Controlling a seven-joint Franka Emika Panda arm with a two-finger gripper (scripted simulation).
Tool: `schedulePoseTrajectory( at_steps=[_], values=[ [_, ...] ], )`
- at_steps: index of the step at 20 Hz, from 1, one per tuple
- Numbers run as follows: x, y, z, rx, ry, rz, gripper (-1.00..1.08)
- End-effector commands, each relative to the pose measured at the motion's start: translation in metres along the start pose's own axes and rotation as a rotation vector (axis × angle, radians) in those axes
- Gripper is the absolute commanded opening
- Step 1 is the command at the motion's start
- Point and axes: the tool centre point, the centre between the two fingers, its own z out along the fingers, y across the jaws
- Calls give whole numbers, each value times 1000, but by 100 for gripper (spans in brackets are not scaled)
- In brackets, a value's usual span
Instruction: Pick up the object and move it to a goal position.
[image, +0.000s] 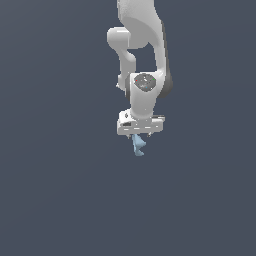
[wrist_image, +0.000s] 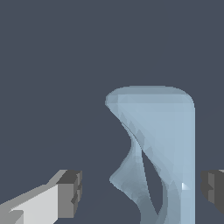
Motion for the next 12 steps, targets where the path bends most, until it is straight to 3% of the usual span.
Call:
schedulePoseTrajectory(
  at_steps=[1, 3, 4, 12],
  values=[
    [1, 0, 5, 0, 1, 0, 100],
    [1, 0, 6, 0, 1, 0, 100],
    [1, 0, 6, 0, 1, 0, -100],
    [1, 0, 6, 0, 1, 0, -100]
  ],
)
